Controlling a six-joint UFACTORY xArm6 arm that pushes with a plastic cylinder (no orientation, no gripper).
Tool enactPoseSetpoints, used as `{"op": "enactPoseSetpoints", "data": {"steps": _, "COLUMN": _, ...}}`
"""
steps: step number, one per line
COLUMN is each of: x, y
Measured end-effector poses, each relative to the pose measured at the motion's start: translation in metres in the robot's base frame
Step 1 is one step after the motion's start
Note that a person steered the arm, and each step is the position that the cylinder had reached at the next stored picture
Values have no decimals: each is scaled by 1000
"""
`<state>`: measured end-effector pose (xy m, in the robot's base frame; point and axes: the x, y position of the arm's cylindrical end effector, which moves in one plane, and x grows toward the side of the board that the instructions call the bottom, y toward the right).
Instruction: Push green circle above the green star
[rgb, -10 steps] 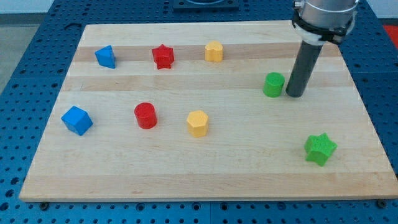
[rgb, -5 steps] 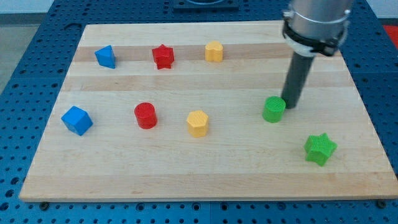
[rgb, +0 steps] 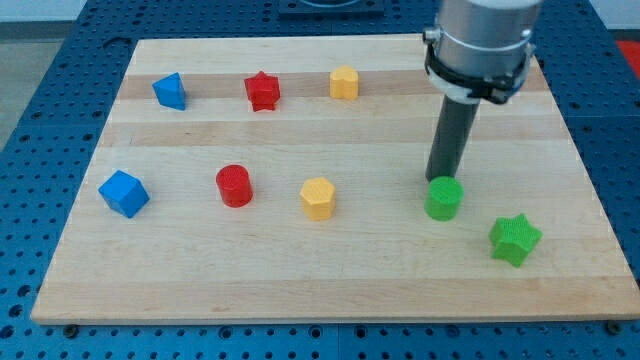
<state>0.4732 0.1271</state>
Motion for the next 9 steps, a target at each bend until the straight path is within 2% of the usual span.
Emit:
{"op": "enactPoseSetpoints", "data": {"steps": 1, "x": 12, "y": 30}}
{"op": "enactPoseSetpoints", "data": {"steps": 5, "x": 22, "y": -92}}
{"op": "enactPoseSetpoints", "data": {"steps": 6, "x": 53, "y": -94}}
{"op": "enactPoseSetpoints", "data": {"steps": 7, "x": 60, "y": -78}}
{"op": "enactPoseSetpoints", "data": {"steps": 9, "x": 33, "y": -22}}
